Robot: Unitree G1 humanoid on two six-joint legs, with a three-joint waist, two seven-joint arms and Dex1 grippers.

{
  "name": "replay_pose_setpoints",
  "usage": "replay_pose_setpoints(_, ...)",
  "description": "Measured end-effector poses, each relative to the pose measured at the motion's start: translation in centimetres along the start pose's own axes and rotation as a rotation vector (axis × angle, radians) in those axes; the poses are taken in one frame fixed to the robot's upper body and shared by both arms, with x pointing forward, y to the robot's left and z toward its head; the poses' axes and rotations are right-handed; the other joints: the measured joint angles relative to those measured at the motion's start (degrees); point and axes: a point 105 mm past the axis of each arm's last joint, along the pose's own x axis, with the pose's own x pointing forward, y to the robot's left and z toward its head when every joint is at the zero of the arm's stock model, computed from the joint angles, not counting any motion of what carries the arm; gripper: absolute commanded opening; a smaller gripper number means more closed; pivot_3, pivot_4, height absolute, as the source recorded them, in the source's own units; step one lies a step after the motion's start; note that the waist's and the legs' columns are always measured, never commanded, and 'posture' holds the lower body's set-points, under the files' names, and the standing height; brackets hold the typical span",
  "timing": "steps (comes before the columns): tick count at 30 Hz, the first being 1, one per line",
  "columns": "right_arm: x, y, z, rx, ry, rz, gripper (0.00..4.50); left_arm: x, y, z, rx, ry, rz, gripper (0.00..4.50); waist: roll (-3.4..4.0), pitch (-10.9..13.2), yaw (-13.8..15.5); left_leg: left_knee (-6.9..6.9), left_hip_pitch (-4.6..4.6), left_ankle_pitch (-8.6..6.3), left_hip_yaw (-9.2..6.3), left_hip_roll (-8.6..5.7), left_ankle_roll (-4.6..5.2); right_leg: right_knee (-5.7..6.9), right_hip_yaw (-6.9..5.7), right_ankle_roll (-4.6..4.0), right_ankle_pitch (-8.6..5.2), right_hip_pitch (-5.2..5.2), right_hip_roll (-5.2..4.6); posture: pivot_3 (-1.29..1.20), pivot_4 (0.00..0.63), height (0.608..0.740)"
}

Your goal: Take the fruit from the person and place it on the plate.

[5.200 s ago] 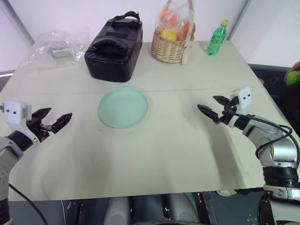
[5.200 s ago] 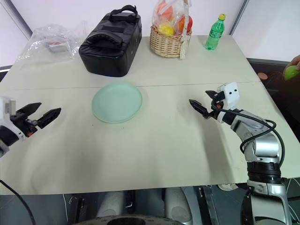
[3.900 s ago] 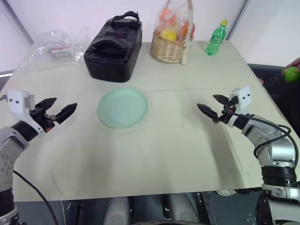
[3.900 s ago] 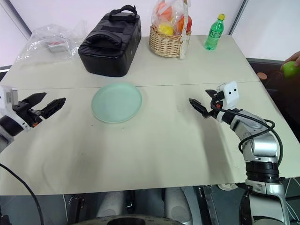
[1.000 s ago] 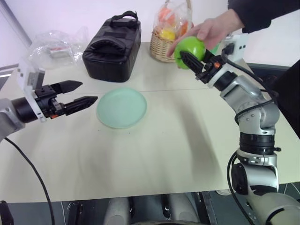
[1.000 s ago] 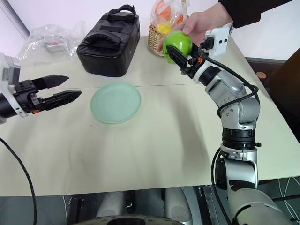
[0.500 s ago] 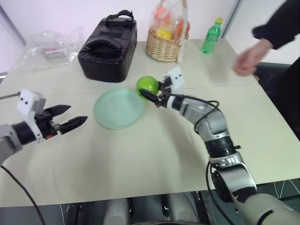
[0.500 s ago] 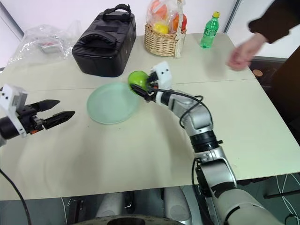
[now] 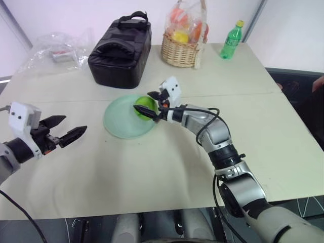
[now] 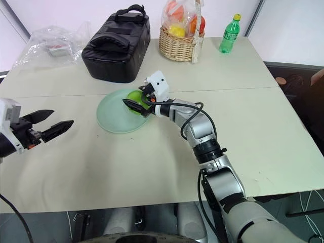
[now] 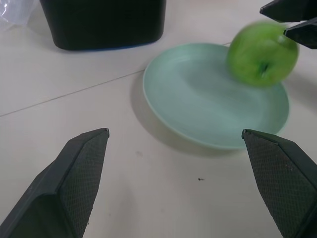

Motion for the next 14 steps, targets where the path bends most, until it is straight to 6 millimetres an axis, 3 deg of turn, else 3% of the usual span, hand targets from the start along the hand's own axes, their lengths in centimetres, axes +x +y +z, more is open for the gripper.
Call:
replay_pose_setpoints(6, -0.8, -0.9, 0.8, -0.023, -0.018, -0.038, 4.46, 0.2, 0.2, 0.6, 0.001, -0.029, 0.008, 4.5, 0.02, 0.01, 0.14, 0.0, -0.01, 0.0, 0.0, -0.02, 0.0, 0.0, 0.0, 0.0, 0.0, 0.0, -0.03, 0.0, 0.15, 0.74)
replay_pose_setpoints(12, -6.5, -4.8, 5.5, -0.118, -0.096, -0.192, 4.46, 0.3, 0.9, 0.8, -0.035, -0.07, 0.042, 4.5, 0.0, 0.0, 0.3, 0.01, -0.02, 0.0, 0.0, -0.03, 0.0, -0.02, 0.0, 0.0, 0.0, 0.01, -0.04, 0.0, 0.15, 0.74)
replay_pose_setpoints(14, -8.8, -5.8, 6.1, -0.154, -0.084, -0.244, 4.46, 0.1, 1.2, 0.9, -0.046, -0.086, 0.062, 4.5, -0.01, 0.0, 0.25, -0.01, -0.01, 0.0, -0.01, -0.03, 0.01, -0.03, -0.01, 0.0, 0.0, 0.02, -0.01, 0.0, 0.15, 0.74)
